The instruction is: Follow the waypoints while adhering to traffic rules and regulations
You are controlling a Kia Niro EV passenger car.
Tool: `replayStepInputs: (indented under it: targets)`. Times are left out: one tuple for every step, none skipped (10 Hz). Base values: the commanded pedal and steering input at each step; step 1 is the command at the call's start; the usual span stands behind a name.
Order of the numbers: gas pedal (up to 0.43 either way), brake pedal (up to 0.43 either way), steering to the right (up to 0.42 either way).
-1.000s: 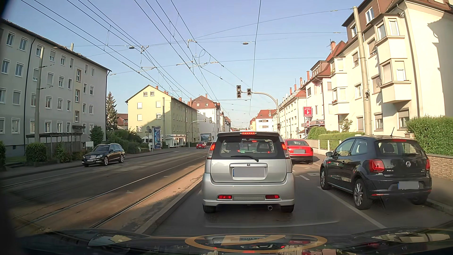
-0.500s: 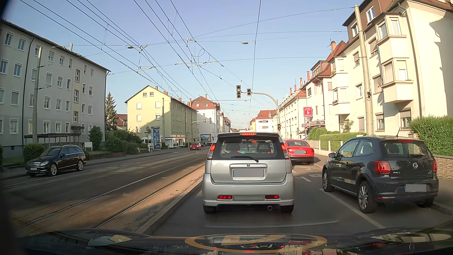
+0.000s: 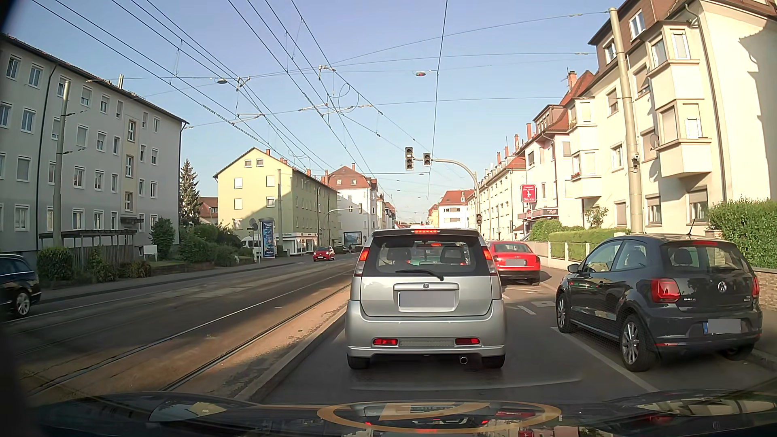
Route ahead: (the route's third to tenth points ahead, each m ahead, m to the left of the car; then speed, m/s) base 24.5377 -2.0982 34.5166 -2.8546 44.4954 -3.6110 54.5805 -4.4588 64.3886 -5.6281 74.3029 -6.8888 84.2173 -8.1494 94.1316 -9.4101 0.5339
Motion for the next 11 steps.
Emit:
replayStepInputs:
  targets:
    - [0.000, 0.030, 0.003]
    - [0.000, 0.098, 0.003]
    - [0.000, 0.122, 0.002]
    - [0.000, 0.134, 0.001]
    - [0.000, 0.134, 0.001]
    - [0.000, 0.152, 0.001]
    - [0.000, 0.165, 0.001]
    - [0.000, 0.177, 0.001]
    - [0.000, 0.171, 0.001]
    - [0.000, 0.177, 0.000]
    - [0.000, 0.183, 0.000]
